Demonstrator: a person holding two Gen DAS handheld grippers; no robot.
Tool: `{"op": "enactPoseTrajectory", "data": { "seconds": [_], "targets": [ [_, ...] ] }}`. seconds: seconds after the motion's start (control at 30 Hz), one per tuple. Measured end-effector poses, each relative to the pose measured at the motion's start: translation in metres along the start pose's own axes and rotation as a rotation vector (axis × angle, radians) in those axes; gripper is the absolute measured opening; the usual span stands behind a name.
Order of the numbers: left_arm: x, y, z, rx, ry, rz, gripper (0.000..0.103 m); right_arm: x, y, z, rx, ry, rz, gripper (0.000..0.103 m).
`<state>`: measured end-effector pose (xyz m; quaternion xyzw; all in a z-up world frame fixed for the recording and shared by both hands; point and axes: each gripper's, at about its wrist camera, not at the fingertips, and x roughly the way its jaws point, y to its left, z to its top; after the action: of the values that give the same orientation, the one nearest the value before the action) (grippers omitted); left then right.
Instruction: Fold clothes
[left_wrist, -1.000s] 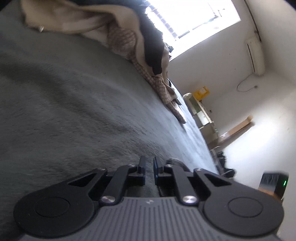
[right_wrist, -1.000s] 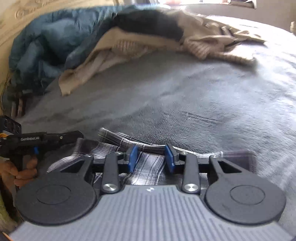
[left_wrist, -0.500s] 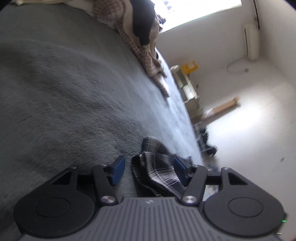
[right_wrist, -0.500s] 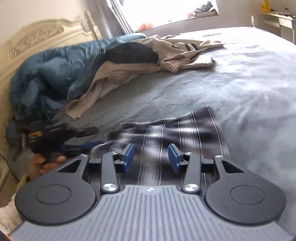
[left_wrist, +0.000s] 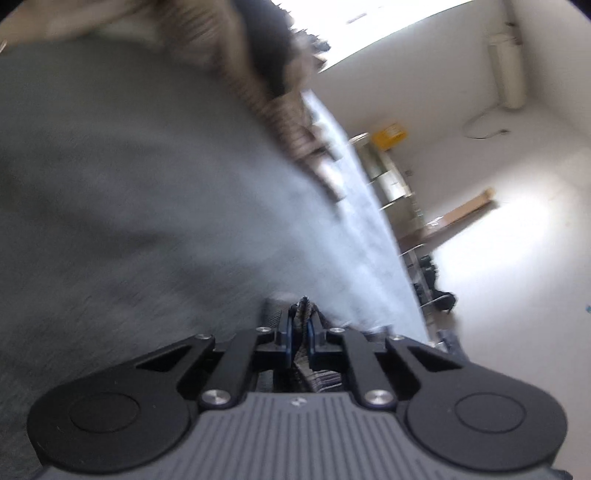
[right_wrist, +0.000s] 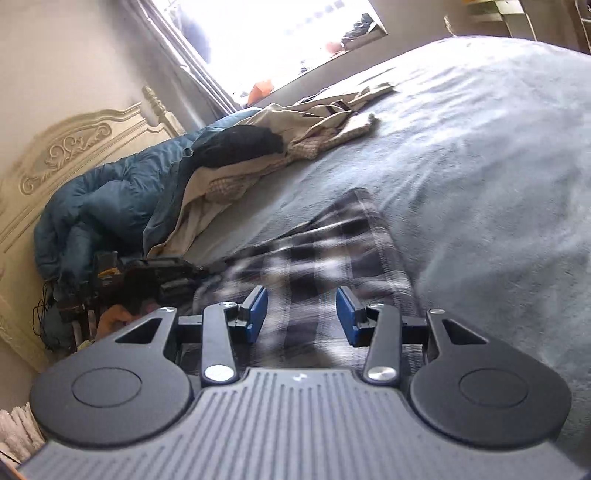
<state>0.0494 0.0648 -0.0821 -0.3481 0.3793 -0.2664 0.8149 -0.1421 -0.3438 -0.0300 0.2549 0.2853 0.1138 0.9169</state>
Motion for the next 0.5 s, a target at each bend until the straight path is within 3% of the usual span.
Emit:
{"op": "enactPoseTrajectory", "data": {
  "seconds": [0.1,0.33,0.43,0.5],
  "targets": [
    [0.004,-0.012,0.003,0.071,-0.024,-0.006,0.008,0.001,-0.01,-0.001,0.02,0.002,-0.012,0.041],
    [0.015,0.015,-0.002,0.002,0.03,0.024,0.008,0.011,-0.014,-0.004,0.035,0.02,-0.036,0.041],
    [0.016,0.019,-0.003,0.003,0.038,0.022,0.009,0.013,-0.004,-0.004,-0.023,0.022,-0.037,0.041],
    [0.018,0.021,-0.001,-0.016,0.046,0.015,0.01,0.014,0.016,-0.005,-0.133,0.023,-0.002,0.041]
  ]
}}
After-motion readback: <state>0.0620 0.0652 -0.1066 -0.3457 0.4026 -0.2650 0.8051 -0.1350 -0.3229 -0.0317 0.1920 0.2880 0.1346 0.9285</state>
